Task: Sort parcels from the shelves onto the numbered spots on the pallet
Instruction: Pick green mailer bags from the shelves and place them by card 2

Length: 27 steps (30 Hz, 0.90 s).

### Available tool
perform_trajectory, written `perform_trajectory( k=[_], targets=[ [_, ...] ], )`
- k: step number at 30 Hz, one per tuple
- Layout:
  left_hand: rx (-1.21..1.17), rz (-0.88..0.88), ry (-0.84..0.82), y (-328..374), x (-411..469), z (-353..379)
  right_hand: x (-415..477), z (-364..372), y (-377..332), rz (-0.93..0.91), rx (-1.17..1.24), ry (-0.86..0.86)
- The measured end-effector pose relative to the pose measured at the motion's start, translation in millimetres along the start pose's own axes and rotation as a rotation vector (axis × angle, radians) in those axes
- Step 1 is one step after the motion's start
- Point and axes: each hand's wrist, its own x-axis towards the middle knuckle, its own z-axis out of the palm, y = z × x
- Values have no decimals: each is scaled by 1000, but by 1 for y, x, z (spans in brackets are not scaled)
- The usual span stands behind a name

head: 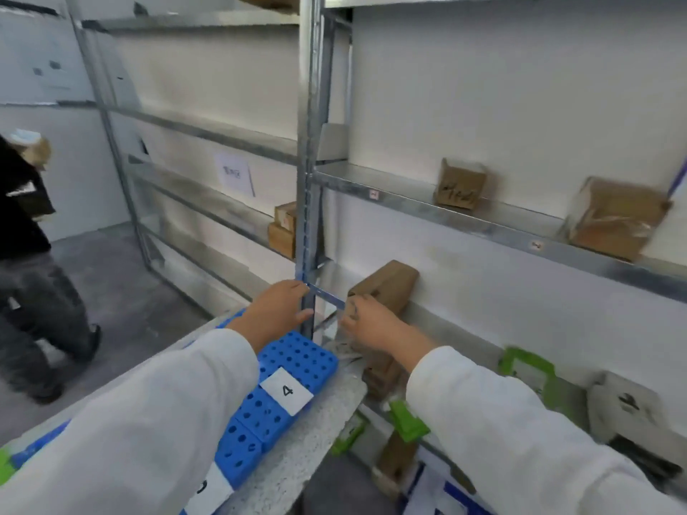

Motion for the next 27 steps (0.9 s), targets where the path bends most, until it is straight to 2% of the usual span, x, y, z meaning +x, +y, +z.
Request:
perform_trajectory(
  k=[5,12,19,27],
  targets=[
    [32,194,-107,127,19,18,-97,-23,95,205,84,137],
    [-69,474,-101,277,15,55,-215,-45,204,486,147,260],
    [-53,552,-212,349,24,108,-259,-45,255,579,332,291],
    [-106,594,-252,371,94,159,-222,-38,312,668,416,312]
  ],
)
